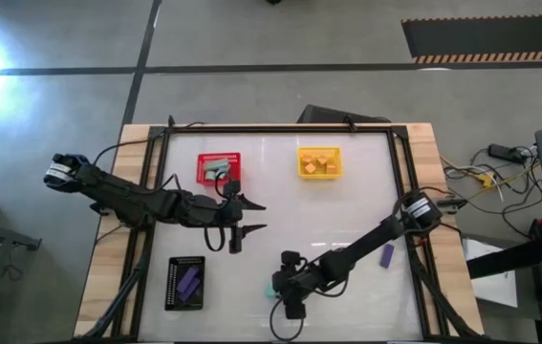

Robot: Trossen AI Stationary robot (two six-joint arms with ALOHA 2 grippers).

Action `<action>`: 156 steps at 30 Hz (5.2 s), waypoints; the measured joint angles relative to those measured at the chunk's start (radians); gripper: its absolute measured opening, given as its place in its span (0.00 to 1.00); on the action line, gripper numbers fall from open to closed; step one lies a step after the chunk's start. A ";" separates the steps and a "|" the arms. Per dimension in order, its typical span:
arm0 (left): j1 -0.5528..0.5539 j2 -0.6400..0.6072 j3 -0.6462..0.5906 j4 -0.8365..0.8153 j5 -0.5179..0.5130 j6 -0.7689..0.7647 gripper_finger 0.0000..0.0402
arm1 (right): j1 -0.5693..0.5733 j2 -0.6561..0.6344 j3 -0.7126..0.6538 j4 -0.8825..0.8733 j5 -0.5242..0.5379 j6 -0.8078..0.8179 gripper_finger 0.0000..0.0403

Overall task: Sort & place blocks by color
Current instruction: Put the light blue block into the red bin

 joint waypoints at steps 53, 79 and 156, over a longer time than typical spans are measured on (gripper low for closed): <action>-0.001 0.000 -0.039 0.197 0.004 0.083 0.48 | -0.220 -0.599 -0.741 1.266 -0.026 -0.629 0.29; -0.003 0.373 -0.104 1.138 0.105 0.135 0.48 | -0.243 -0.574 -0.727 1.269 -0.024 -0.653 0.29; 0.680 0.319 0.269 -0.990 0.132 0.106 0.38 | -0.242 -0.979 -0.728 0.414 0.446 -0.374 0.61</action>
